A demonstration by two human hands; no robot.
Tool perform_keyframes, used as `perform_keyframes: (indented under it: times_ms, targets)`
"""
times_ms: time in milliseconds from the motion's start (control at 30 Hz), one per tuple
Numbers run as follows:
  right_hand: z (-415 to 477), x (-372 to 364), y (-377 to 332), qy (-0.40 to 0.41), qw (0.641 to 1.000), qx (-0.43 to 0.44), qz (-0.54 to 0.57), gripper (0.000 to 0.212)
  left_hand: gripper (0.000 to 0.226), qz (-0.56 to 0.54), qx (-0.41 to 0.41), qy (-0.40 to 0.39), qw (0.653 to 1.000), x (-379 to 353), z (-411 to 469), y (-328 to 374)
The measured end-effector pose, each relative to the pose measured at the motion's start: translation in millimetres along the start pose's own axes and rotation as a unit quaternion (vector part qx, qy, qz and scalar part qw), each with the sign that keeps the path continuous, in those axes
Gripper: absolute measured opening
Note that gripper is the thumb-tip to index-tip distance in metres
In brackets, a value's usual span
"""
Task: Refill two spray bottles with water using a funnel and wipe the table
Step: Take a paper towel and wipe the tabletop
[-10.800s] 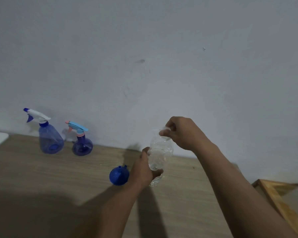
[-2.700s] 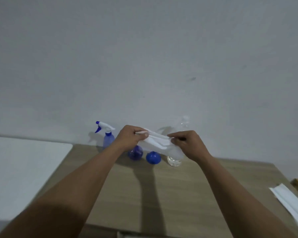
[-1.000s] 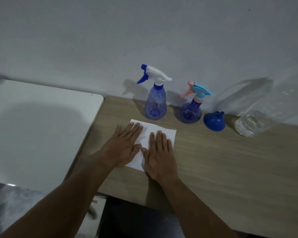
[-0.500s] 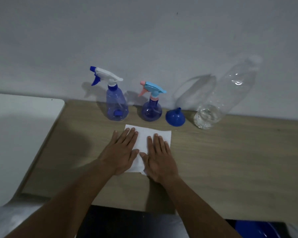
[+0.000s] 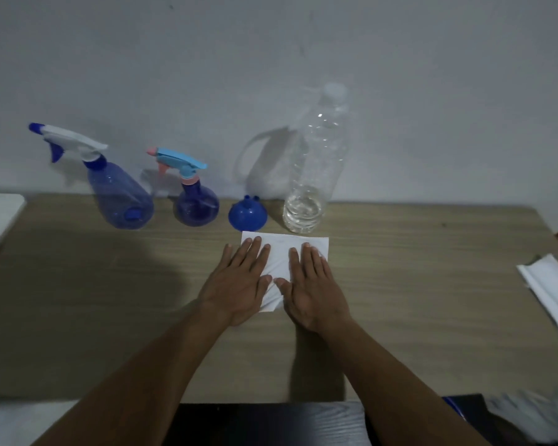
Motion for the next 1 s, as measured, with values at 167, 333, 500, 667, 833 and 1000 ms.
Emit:
perform_keyframes:
  times_ms: [167, 333, 500, 667, 833, 1000]
  targets:
    - [-19, 8, 52, -0.005, 1.0, 0.0, 0.0, 0.072, 0.068, 0.005, -0.015, -0.005, 1.0, -2, 19, 51]
    - [-47, 10, 95, -0.019, 1.0, 0.002, -0.005, 0.069, 0.071, 0.001, -0.024, -0.019, 1.0, -2, 30, 94]
    - [-73, 3, 100, -0.014, 1.0, -0.015, 0.019, 0.065, 0.069, 0.008, -0.026, -0.038, 0.999, -3, 19, 109]
    - [-84, -5, 71, -0.025, 0.999, -0.031, 0.021, 0.064, 0.07, 0.006, -0.039, -0.058, 0.998, -4, -5, 94]
    - [-81, -15, 18, -0.023, 0.999, -0.02, 0.015, 0.064, 0.071, 0.013, -0.038, -0.064, 0.997, -2, -37, 51]
    - [-58, -23, -57, -0.011, 1.0, 0.006, 0.014, 0.063, 0.074, 0.014, -0.024, -0.063, 0.998, 0, -75, -24]
Point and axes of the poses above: each hand's wrist, its own z-axis towards the middle knuckle, its own x-axis out of the back of the hand, y = z × x, the point moved 3 cm from there along z, towards the middle knuckle, and after that the axes turned 3 degrees about -y, right-handed, at the moved point
